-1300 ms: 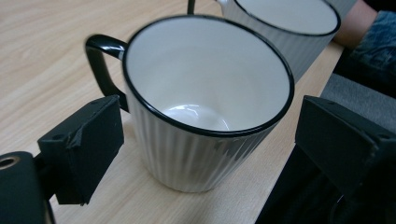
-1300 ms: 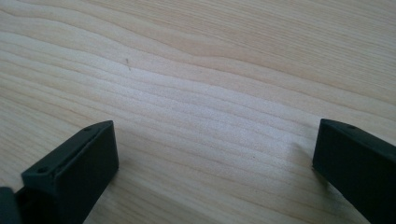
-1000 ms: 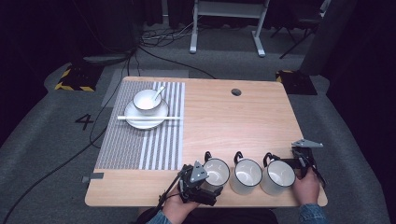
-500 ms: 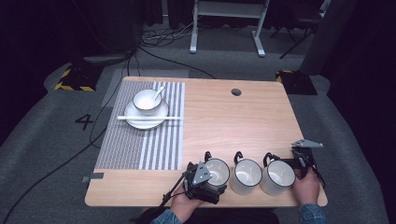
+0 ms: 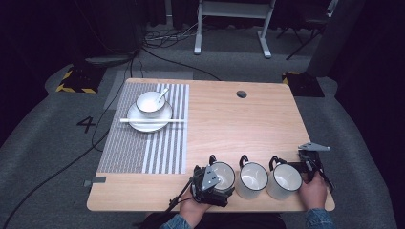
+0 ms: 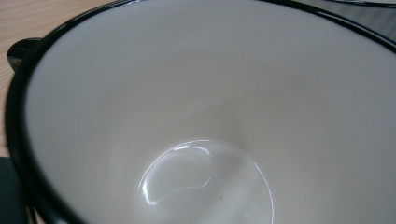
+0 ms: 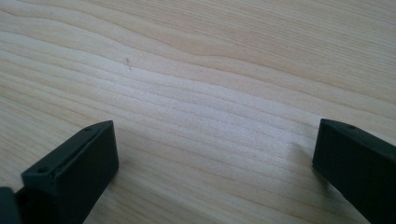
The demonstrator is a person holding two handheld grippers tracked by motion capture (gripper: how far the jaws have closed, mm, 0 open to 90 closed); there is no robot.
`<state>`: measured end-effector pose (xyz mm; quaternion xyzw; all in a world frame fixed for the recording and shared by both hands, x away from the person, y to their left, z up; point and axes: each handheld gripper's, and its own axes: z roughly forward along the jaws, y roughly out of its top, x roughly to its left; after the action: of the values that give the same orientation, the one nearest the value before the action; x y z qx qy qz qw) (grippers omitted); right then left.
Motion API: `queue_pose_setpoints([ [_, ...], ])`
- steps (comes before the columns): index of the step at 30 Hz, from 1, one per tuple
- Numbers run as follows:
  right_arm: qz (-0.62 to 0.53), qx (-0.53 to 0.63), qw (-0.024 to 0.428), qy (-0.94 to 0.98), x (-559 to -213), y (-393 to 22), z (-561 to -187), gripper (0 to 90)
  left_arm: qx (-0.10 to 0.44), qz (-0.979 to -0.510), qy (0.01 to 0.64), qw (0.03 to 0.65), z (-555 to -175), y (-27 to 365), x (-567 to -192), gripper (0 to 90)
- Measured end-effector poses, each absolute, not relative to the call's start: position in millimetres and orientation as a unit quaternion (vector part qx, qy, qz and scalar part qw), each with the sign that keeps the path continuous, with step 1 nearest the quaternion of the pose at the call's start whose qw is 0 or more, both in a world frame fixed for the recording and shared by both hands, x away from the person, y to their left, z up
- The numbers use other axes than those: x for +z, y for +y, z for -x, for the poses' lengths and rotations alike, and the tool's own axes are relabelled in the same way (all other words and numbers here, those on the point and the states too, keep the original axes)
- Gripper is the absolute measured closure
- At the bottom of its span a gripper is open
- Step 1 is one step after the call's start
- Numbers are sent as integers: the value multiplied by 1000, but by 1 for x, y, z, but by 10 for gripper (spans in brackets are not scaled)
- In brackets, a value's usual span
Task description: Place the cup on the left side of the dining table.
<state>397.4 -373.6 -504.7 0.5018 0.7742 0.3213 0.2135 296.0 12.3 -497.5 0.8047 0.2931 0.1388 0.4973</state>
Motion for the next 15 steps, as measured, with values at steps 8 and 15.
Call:
queue_pose_setpoints([
  [8,-502,322,214,774,-505,-374,-397,2,142,-807,287,496,-298,13,-497,29],
  [15,-503,322,213,774,-505,-373,-397,2,138,-810,295,487,-297,11,-498,29],
])
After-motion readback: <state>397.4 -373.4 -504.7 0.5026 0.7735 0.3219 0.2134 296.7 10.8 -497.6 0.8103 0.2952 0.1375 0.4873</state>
